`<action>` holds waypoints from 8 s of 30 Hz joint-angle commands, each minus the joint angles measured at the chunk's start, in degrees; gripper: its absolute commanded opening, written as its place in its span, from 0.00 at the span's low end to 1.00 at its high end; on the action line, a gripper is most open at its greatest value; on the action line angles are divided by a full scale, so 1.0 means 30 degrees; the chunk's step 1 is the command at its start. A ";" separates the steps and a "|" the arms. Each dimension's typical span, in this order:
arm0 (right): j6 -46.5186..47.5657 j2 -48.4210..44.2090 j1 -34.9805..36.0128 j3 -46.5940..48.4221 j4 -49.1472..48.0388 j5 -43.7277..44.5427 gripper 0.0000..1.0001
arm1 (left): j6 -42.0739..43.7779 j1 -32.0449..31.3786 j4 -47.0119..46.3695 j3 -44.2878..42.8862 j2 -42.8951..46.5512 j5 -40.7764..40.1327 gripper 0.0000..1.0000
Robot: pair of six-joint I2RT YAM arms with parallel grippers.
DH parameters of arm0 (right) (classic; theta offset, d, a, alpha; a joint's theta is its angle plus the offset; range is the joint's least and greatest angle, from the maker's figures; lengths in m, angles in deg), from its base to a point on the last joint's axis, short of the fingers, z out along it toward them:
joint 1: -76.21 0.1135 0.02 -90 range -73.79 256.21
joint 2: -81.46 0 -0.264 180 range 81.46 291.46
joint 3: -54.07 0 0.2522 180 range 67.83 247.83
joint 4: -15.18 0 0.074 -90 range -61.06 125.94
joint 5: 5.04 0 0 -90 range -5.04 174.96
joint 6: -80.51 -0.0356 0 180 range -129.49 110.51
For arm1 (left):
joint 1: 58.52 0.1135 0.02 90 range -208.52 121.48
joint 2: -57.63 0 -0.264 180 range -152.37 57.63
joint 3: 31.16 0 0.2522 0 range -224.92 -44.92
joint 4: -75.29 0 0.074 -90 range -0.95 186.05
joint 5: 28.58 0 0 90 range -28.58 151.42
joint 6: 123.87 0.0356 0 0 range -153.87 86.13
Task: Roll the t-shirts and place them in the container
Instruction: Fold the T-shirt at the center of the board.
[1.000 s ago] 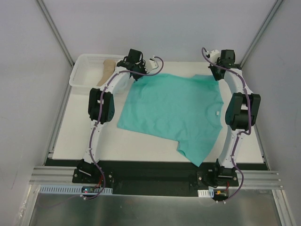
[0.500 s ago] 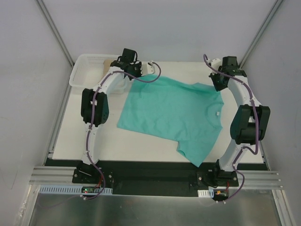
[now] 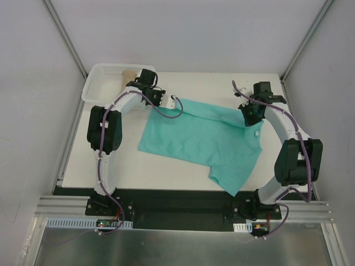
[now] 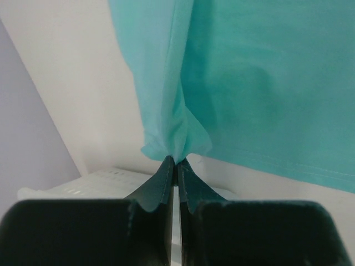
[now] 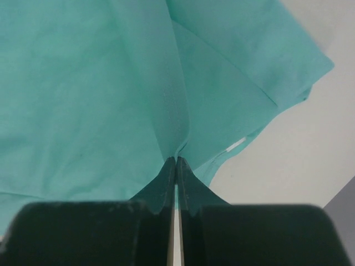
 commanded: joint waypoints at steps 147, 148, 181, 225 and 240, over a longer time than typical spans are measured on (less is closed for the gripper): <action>3.1463 -0.7110 -0.5307 -1.0433 0.8878 -0.5523 0.59 | -2.0009 -0.2101 0.3055 0.8285 0.7796 -0.0327 0.67; 3.1671 -0.6872 -0.5424 -1.0344 0.8819 -0.5260 0.58 | -2.0011 -0.1984 0.3055 0.8372 0.7707 -0.0326 0.66; 3.6331 -0.5024 -0.6216 -1.3448 0.4395 -0.4701 0.51 | -1.9191 -0.0899 0.3260 0.9105 0.7090 -0.1907 0.65; 1.4652 -1.3023 -0.0034 -1.3507 0.3692 -0.4555 0.01 | -2.5021 -0.0459 0.6805 0.7934 0.4162 0.0875 0.47; 1.2749 -1.3168 -0.0034 -1.3536 0.3106 -0.3941 0.01 | -2.4729 -0.0840 0.6776 0.7378 0.2901 0.1137 0.34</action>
